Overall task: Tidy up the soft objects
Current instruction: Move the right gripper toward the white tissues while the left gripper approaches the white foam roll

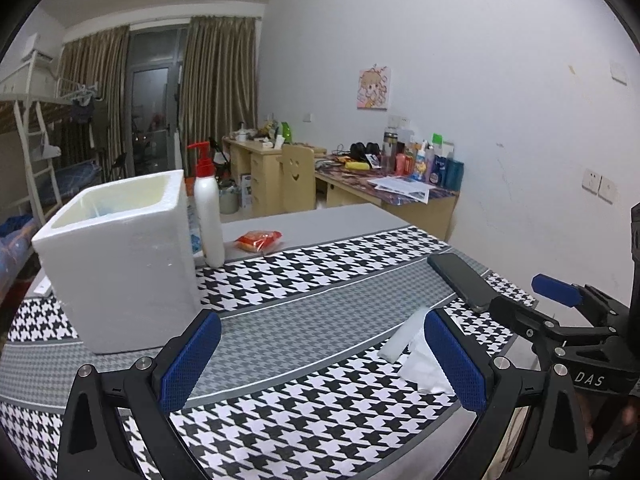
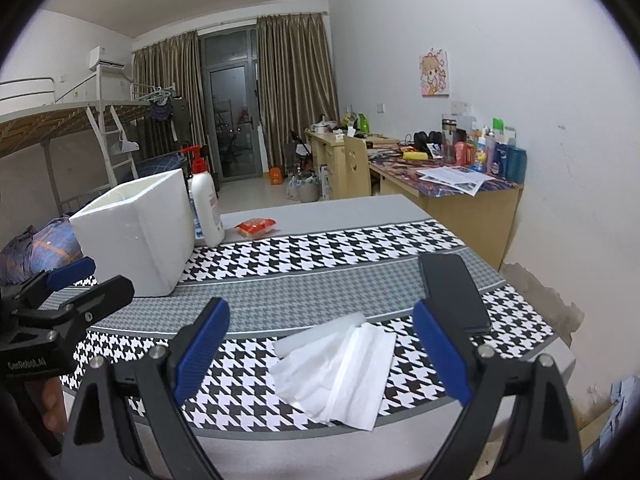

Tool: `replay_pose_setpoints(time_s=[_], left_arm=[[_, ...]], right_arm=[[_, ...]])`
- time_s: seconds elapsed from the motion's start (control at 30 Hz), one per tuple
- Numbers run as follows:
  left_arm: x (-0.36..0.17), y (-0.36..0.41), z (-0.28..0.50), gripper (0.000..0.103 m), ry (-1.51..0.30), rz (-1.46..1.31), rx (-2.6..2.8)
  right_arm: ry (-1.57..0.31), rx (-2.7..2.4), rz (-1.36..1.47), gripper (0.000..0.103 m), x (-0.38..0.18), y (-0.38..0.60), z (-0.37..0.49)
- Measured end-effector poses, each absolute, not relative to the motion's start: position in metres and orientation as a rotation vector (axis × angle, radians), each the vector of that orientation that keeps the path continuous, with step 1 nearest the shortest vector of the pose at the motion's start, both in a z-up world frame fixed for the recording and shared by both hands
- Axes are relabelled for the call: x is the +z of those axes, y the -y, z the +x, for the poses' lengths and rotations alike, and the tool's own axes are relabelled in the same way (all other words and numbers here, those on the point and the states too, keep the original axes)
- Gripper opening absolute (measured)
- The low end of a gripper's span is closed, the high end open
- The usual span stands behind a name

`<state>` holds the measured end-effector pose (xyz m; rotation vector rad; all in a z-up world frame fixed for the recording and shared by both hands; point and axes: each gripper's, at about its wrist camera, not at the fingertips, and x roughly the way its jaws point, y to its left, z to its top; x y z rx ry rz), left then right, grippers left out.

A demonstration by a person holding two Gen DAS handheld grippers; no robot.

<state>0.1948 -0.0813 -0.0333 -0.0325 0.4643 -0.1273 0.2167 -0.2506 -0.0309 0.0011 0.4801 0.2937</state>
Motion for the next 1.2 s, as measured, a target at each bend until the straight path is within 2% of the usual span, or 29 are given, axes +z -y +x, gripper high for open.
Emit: replay_pose_setpoints(time_s=[0.73, 1.2], left_arm=[[-0.058, 0.114, 0.249, 0.102, -0.630, 0.068, -0.275], [-0.068, 0.120, 0.276, 0.102, -0.644, 0.111, -0.352]], right_arm=[[-0.556, 0.274, 0.030, 0.095, -0.060, 0.266, 0.236], [-0.627, 0.220, 0.015, 0.095, -0.077, 0.268, 0.250]])
